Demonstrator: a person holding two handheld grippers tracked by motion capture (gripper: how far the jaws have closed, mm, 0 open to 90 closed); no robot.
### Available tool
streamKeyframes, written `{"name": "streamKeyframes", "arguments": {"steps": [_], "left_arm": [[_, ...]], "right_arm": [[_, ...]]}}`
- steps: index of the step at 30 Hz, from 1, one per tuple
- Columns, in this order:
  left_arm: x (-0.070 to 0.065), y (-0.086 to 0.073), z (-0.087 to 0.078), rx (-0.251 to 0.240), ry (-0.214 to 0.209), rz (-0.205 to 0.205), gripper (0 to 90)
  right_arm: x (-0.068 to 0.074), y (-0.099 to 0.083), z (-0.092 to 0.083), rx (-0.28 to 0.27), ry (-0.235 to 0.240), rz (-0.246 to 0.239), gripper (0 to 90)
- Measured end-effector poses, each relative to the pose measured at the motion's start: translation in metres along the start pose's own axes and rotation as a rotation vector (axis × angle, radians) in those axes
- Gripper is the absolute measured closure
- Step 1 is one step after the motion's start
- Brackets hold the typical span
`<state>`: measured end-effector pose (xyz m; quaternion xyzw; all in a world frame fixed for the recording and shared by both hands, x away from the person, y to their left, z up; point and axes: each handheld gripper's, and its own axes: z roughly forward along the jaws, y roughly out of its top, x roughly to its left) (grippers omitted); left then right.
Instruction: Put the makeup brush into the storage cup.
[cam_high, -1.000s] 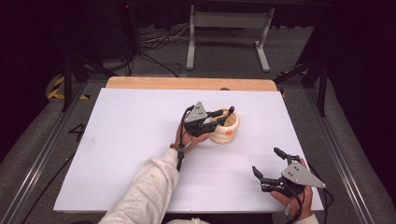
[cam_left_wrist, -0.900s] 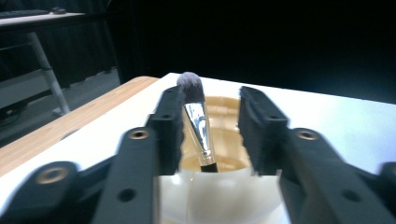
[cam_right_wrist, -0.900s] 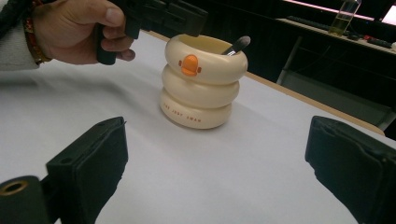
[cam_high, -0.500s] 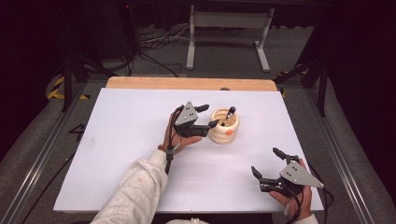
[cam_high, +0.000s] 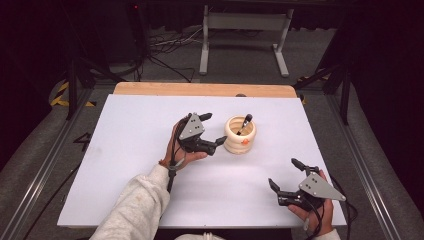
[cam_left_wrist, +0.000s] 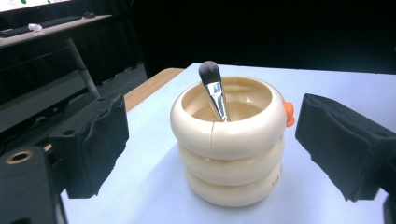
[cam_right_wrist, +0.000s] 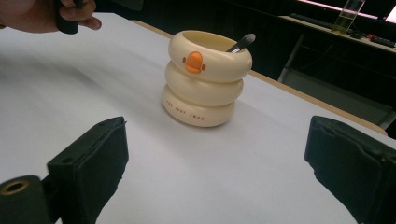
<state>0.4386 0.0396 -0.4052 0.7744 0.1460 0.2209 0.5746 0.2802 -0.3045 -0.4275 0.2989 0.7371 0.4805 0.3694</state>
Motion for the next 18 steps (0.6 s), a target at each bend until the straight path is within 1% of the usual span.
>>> {"name": "streamKeyframes", "arguments": {"steps": [1, 2, 3, 10, 11, 14, 17, 18], "left_arm": [[0.0, 0.0, -0.001, 0.014, 0.0, 0.014, 5.8], [-0.001, -0.001, -0.003, 0.019, 0.001, 0.032, 5.7], [-0.001, -0.001, -0.004, 0.019, -0.004, 0.039, 4.7], [-0.002, -0.001, -0.012, 0.005, -0.016, 0.011, 3.3], [-0.002, -0.001, -0.014, 0.003, -0.008, 0.012, 3.0], [-0.005, -0.001, -0.018, -0.002, 0.011, 0.041, 3.5], [-0.006, -0.001, -0.022, -0.008, 0.005, 0.033, 3.6], [-0.006, -0.002, -0.023, -0.011, 0.008, 0.037, 3.6]], "right_arm": [[0.0, 0.0, 0.0, 0.0, 0.002, 0.0, 6.8], [0.0, 0.0, 0.0, 0.0, 0.002, 0.0, 6.8], [0.0, 0.0, 0.001, 0.002, 0.002, 0.001, 6.9], [0.001, -0.001, 0.001, 0.007, 0.007, 0.0, 7.0], [0.001, -0.001, 0.001, 0.006, 0.007, 0.0, 7.0], [0.001, 0.0, 0.001, 0.006, 0.008, -0.001, 7.0], [0.001, 0.0, 0.001, 0.006, 0.006, -0.001, 7.0], [0.001, 0.0, 0.001, 0.005, 0.004, -0.002, 7.0]]}}
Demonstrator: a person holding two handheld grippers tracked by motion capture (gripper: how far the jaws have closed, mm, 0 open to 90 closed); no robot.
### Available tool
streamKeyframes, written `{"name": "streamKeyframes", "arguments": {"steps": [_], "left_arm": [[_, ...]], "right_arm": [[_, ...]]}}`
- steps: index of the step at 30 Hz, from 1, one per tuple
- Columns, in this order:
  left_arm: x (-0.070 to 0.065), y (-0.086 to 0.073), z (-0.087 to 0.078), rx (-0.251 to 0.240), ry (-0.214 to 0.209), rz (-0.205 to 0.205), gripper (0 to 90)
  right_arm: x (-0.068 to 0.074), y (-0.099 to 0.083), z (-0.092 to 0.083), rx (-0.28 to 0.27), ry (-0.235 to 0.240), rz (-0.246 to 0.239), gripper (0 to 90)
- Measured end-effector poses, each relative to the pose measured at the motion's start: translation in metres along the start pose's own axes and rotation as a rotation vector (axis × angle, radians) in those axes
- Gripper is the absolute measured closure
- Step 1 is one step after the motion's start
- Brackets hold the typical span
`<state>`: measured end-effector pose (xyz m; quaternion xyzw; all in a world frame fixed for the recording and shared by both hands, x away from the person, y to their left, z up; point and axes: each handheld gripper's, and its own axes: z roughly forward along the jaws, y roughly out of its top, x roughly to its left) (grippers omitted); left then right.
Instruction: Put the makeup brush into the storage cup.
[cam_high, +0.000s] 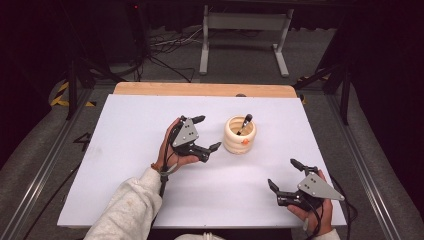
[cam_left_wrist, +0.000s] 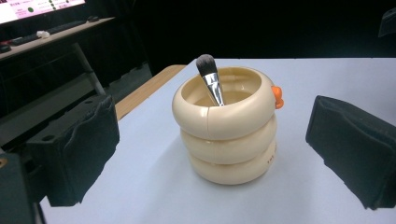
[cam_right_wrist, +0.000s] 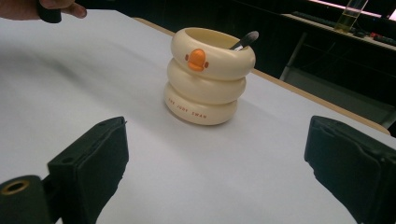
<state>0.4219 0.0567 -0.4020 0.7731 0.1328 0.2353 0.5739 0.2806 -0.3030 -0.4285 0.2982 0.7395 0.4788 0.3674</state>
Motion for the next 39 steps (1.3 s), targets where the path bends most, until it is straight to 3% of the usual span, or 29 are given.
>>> {"name": "streamKeyframes", "arguments": {"steps": [12, 22, 31, 39], "left_arm": [[-0.002, -0.004, -0.025, -0.047, 0.007, 0.008, 5.2], [-0.002, -0.012, -0.046, -0.046, 0.012, 0.022, 5.3], [-0.005, -0.017, -0.065, -0.049, 0.015, 0.061, 5.6], [-0.009, -0.024, -0.077, -0.029, 0.02, 0.061, 5.7]], "right_arm": [[0.0, 0.001, 0.0, 0.002, 0.005, -0.005, 7.0], [0.001, 0.001, -0.001, 0.0, 0.003, -0.008, 7.0], [0.001, 0.002, -0.001, 0.001, 0.004, -0.013, 7.0], [0.002, 0.002, 0.0, 0.0, 0.006, -0.011, 7.1]]}}
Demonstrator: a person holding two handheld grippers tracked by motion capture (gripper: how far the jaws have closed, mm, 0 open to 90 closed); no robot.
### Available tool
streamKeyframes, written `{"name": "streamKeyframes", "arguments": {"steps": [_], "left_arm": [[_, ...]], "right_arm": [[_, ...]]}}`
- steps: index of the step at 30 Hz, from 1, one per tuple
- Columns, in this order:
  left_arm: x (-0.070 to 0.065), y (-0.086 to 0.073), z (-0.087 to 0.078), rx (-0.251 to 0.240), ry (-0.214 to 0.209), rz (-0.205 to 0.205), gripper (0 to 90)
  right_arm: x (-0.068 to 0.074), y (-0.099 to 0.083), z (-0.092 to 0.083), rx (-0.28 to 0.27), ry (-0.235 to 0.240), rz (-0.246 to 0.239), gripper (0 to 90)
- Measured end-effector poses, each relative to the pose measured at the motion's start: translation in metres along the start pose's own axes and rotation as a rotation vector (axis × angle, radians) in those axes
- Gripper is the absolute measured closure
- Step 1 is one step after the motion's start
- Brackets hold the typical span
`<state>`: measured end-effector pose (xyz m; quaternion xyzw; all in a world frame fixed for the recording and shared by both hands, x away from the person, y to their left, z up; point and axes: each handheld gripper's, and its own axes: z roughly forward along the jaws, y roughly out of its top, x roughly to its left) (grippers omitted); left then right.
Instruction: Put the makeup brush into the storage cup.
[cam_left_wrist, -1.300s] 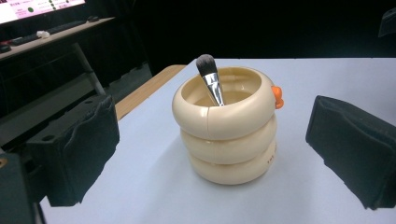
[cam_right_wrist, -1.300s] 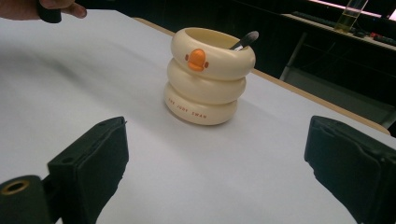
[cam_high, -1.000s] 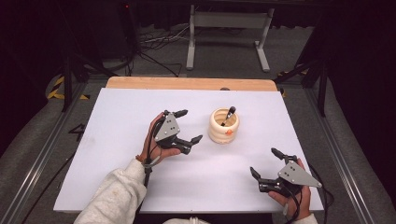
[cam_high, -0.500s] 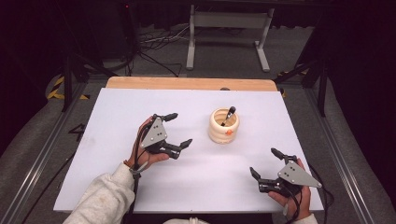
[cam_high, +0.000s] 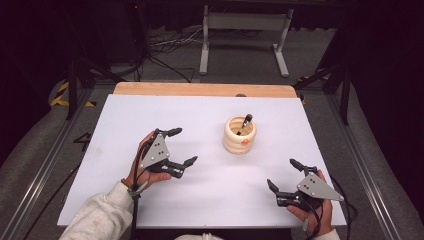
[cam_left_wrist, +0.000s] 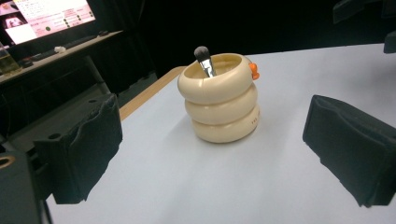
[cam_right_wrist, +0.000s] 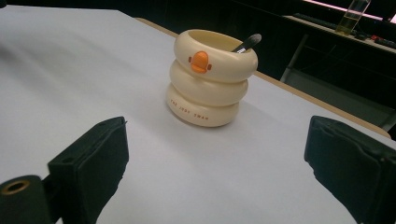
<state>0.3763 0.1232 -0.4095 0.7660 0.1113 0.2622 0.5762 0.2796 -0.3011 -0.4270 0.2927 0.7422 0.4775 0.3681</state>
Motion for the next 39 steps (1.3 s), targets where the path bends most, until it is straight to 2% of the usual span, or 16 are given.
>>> {"name": "streamKeyframes", "arguments": {"steps": [9, 12, 18, 22, 34, 39], "left_arm": [[-0.001, -0.016, -0.02, 0.041, 0.013, -0.013, 5.6], [-0.001, -0.02, -0.026, 0.038, 0.021, -0.026, 5.7], [0.0, -0.033, -0.043, 0.05, 0.057, -0.049, 6.2], [0.0, -0.038, -0.055, 0.06, 0.073, -0.05, 6.3], [0.003, -0.055, -0.088, 0.078, 0.113, -0.113, 6.3], [0.002, -0.062, -0.099, 0.083, 0.11, -0.141, 5.9]], "right_arm": [[0.0, 0.0, -0.001, -0.004, 0.0, -0.001, 7.1], [0.0, 0.001, -0.001, -0.004, -0.002, 0.004, 7.1], [0.0, 0.001, -0.001, -0.004, -0.002, 0.001, 7.1], [-0.001, 0.001, -0.001, -0.004, -0.005, 0.0, 7.1], [-0.001, 0.001, -0.001, -0.005, -0.008, 0.002, 7.1], [-0.002, 0.0, -0.001, -0.002, -0.008, 0.009, 7.1]]}}
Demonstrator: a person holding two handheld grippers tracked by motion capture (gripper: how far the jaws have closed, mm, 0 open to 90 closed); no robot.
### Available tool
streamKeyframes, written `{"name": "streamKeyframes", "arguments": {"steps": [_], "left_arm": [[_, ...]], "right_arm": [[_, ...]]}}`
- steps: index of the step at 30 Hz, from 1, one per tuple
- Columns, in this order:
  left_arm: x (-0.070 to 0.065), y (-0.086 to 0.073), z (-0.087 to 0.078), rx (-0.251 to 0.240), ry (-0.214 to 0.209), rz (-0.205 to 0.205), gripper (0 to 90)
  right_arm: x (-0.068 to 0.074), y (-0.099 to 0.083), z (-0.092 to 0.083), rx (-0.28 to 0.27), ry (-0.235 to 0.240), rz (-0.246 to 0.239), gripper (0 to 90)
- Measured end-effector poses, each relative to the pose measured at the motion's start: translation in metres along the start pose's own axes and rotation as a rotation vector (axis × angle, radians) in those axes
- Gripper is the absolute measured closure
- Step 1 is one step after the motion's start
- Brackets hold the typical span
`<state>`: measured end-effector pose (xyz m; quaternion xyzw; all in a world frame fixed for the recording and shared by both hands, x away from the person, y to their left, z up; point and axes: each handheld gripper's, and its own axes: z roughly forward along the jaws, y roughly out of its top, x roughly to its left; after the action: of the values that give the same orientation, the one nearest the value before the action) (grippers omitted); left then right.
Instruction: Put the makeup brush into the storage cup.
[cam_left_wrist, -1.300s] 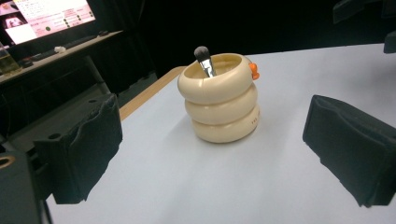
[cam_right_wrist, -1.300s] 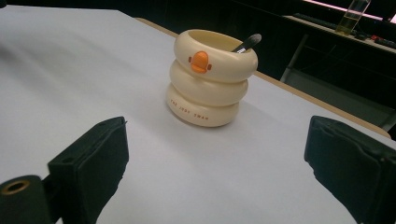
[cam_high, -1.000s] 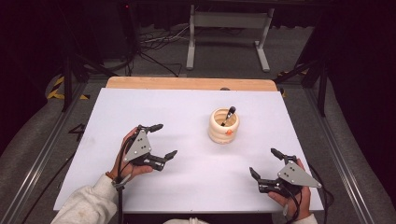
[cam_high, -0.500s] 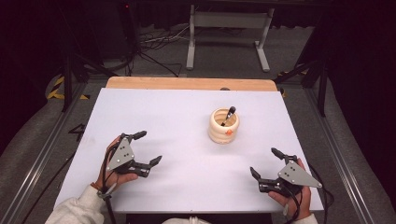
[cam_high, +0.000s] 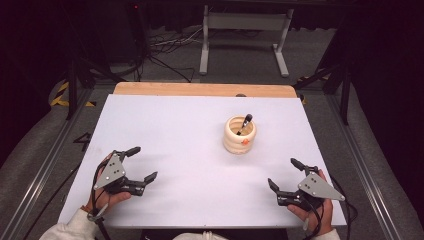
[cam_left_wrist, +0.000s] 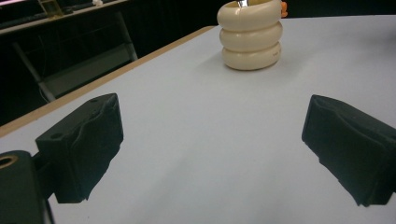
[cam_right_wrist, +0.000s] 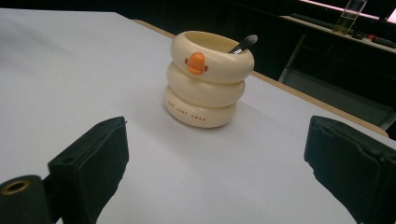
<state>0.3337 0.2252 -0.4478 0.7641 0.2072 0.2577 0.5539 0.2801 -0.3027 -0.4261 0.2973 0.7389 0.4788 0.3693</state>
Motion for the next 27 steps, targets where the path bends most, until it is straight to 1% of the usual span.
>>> {"name": "streamKeyframes", "arguments": {"steps": [3, 5, 6, 7, 9, 11, 12, 13, 14, 15, 17, 20, 27], "left_arm": [[0.0, -0.003, -0.004, 0.006, 0.008, 0.002, 5.8], [0.001, -0.006, -0.011, 0.007, 0.011, -0.016, 5.8], [0.001, -0.006, -0.011, 0.007, 0.011, -0.016, 5.8], [0.002, -0.008, -0.015, 0.009, 0.02, -0.02, 5.8], [0.003, -0.012, -0.019, 0.012, 0.028, -0.041, 5.7], [0.004, -0.014, -0.023, 0.012, 0.039, -0.047, 5.5], [0.004, -0.016, -0.026, 0.008, 0.041, -0.062, 5.5], [0.004, -0.016, -0.027, 0.004, 0.05, -0.068, 5.6], [0.004, -0.016, -0.027, 0.004, 0.05, -0.068, 5.6], [0.002, -0.017, -0.027, 0.0, 0.049, -0.077, 5.6], [-0.001, -0.016, -0.027, -0.002, 0.052, -0.071, 5.6], [-0.004, -0.015, -0.025, 0.0, 0.044, -0.062, 5.6], [-0.006, -0.014, -0.025, -0.004, 0.045, -0.046, 5.8]], "right_arm": [[-0.001, -0.001, 0.0, -0.002, -0.005, 0.006, 7.1], [-0.002, -0.001, -0.001, 0.002, -0.009, 0.006, 7.1], [-0.002, -0.001, -0.001, 0.002, -0.009, 0.006, 7.1], [-0.002, -0.001, -0.001, 0.001, -0.008, 0.006, 7.1], [-0.003, -0.001, -0.001, 0.0, -0.007, 0.01, 7.1], [-0.003, -0.002, 0.0, 0.003, -0.007, 0.008, 7.1], [-0.004, -0.003, 0.0, 0.005, -0.006, 0.008, 7.1], [-0.004, -0.003, 0.0, 0.007, -0.004, 0.01, 7.1], [-0.004, -0.003, 0.0, 0.011, -0.009, 0.008, 7.1], [-0.004, -0.003, 0.0, 0.011, -0.009, 0.008, 7.1], [-0.004, -0.003, -0.001, 0.005, -0.012, -0.001, 7.1], [-0.006, -0.002, -0.003, -0.005, -0.017, 0.004, 7.1], [-0.01, -0.002, -0.008, -0.042, -0.044, 0.032, 6.6]]}}
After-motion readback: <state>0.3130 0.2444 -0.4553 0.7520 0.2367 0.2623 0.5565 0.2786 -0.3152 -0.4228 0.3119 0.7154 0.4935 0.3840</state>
